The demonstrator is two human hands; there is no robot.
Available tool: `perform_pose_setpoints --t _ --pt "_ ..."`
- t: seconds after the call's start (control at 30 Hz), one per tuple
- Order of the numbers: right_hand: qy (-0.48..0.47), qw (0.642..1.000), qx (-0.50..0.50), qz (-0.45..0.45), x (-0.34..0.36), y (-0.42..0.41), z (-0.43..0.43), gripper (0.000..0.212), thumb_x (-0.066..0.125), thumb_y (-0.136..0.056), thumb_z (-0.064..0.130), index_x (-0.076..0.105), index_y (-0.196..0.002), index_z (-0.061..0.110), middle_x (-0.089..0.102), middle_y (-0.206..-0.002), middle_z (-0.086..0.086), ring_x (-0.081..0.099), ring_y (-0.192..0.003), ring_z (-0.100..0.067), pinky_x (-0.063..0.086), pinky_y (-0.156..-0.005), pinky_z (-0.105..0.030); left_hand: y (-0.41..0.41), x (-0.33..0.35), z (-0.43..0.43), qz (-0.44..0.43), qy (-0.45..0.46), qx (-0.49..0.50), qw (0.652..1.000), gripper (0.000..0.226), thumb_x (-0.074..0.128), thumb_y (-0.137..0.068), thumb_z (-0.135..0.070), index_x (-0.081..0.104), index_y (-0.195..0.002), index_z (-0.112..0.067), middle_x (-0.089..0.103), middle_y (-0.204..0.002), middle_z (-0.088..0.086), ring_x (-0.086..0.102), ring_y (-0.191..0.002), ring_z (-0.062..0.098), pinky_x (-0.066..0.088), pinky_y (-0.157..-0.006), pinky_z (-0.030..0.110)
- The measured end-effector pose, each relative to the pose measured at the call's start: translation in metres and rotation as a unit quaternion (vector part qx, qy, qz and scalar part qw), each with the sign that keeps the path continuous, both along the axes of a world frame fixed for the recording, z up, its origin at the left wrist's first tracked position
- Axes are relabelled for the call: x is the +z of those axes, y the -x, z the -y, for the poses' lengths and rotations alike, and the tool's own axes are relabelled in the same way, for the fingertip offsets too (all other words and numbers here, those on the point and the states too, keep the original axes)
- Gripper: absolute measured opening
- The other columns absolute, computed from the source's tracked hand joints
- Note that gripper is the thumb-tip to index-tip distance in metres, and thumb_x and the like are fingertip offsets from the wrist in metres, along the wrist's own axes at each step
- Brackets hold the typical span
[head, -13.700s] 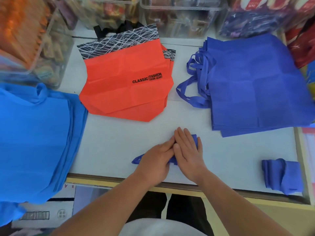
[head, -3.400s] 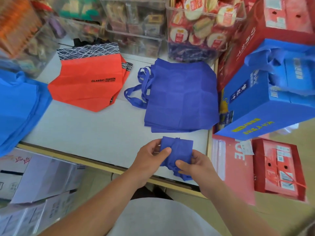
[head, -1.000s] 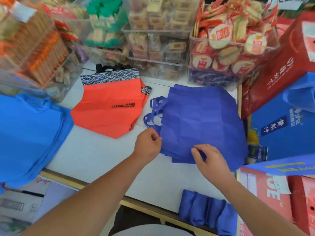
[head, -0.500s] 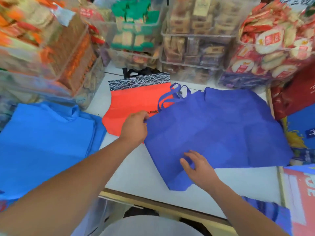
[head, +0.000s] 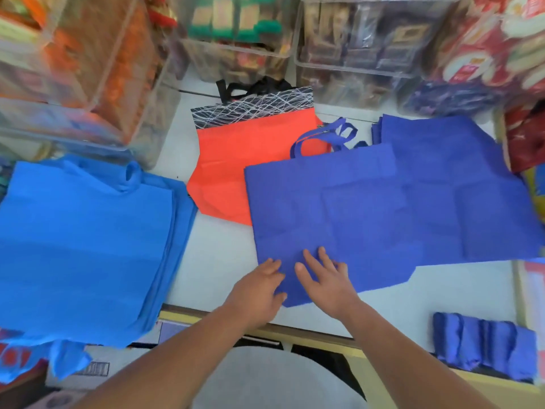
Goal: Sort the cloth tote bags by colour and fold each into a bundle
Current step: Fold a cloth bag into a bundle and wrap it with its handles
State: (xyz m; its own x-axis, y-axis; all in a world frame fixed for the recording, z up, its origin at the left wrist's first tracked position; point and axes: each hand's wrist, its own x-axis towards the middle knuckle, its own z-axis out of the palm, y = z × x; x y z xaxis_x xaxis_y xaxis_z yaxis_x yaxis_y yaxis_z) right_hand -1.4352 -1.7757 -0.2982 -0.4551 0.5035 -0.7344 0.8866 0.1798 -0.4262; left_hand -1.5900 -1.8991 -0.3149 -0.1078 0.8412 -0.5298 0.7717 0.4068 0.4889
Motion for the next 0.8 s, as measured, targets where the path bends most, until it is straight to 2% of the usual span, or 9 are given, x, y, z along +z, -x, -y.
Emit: perform_pose_setpoints --t 0.07,0.13,0.2,0.27,0.4,0.57,0.63,0.67,0.8 --pt "0.044 0.996 -0.065 -0.044 0.003 0.001 0.008 0.065 0.035 -0.099 0.067 0.029 -0.158 0.038 0.025 -0.165 0.013 0.013 -0.151 -0.017 0.018 -0.121 -0.035 0.004 -0.010 0.010 -0.011 -0.017 -0.008 1.000 0.065 0.054 -0.100 -0.048 0.034 -0.157 -0.025 0.017 -0.168 -0.008 0.011 -0.155 0.009 0.022 -0.124 0.030" --pt "-0.023 0.998 -0.042 -0.048 0.003 -0.008 0.012 0.068 0.035 -0.098 0.068 0.036 -0.156 0.032 0.038 -0.159 0.009 0.020 -0.147 -0.015 0.026 -0.119 -0.034 0.014 -0.021 0.017 -0.021 -0.040 -0.022 0.999 0.071 0.061 -0.096 -0.047 0.032 -0.158 -0.027 0.018 -0.167 -0.011 0.014 -0.154 0.009 0.023 -0.124 0.031" --pt "-0.144 0.988 0.061 0.007 -0.004 -0.027 0.010 0.079 0.021 -0.090 0.076 0.034 -0.156 0.036 0.025 -0.166 0.004 0.014 -0.150 -0.024 0.025 -0.121 -0.040 0.025 -0.031 0.023 -0.029 -0.068 -0.029 0.997 0.077 0.070 -0.089 -0.045 0.036 -0.156 -0.027 0.020 -0.167 -0.012 0.020 -0.153 0.010 0.026 -0.123 0.031" --pt "-0.166 0.974 0.135 0.069 -0.012 -0.047 0.002 0.082 0.009 -0.083 0.078 0.021 -0.158 0.046 -0.002 -0.170 0.010 -0.002 -0.155 -0.031 0.012 -0.126 -0.044 0.034 -0.041 0.027 -0.038 -0.083 -0.023 0.996 0.084 0.073 -0.084 -0.050 0.037 -0.156 -0.027 0.018 -0.167 -0.011 0.022 -0.151 0.010 0.024 -0.120 0.027" --pt "-0.133 0.971 0.166 0.112 -0.018 -0.067 -0.011 0.063 0.027 -0.100 0.067 0.007 -0.158 0.050 -0.023 -0.156 0.029 -0.011 -0.156 -0.020 -0.001 -0.126 -0.042 0.043 -0.054 0.029 -0.076 -0.149 -0.036 0.985 0.083 0.080 -0.073 -0.058 0.056 -0.144 -0.022 0.042 -0.158 -0.004 0.042 -0.139 0.015 0.028 -0.118 0.033" --pt "-0.123 0.967 0.190 0.113 -0.009 -0.067 -0.006 0.093 0.024 -0.077 0.091 0.000 -0.157 0.051 -0.012 -0.166 0.024 -0.004 -0.156 -0.021 -0.001 -0.126 -0.044 0.046 -0.058 0.020 -0.083 -0.267 -0.007 0.960 0.034 0.087 -0.077 -0.028 0.078 -0.108 -0.018 0.071 -0.120 -0.001 0.065 -0.102 0.024 0.052 -0.098 0.035" --pt "-0.119 0.961 0.223 0.111 -0.005 -0.073 -0.006 0.102 0.032 -0.074 0.094 -0.005 -0.158 0.049 -0.010 -0.167 0.022 -0.001 -0.156 -0.021 -0.004 -0.126 -0.045 0.051 -0.046 0.008 -0.063 -0.278 -0.017 0.958 0.016 0.073 -0.088 -0.031 0.078 -0.096 -0.018 0.074 -0.102 -0.003 0.067 -0.090 0.024 0.052 -0.089 0.034" --pt "-0.122 0.961 0.229 0.100 -0.002 -0.078 -0.006 0.103 0.035 -0.073 0.093 -0.002 -0.158 0.048 -0.004 -0.168 0.020 0.005 -0.155 -0.019 -0.005 -0.126 -0.044 0.054 -0.038 0.003 -0.045 -0.250 -0.016 0.967 0.022 0.063 -0.092 -0.037 0.077 -0.093 -0.020 0.074 -0.094 -0.005 0.065 -0.087 0.023 0.051 -0.084 0.036" --pt "-0.155 0.978 0.140 0.019 0.016 -0.107 -0.010 0.094 0.041 -0.067 0.090 0.044 -0.148 0.042 0.045 -0.151 0.023 0.037 -0.143 -0.002 0.006 -0.124 -0.028 0.068 0.000 0.000 0.046 -0.105 0.052 0.992 0.025 0.060 -0.097 -0.045 0.069 -0.088 -0.023 0.064 -0.078 -0.007 0.058 -0.076 0.015 0.051 -0.072 0.036"
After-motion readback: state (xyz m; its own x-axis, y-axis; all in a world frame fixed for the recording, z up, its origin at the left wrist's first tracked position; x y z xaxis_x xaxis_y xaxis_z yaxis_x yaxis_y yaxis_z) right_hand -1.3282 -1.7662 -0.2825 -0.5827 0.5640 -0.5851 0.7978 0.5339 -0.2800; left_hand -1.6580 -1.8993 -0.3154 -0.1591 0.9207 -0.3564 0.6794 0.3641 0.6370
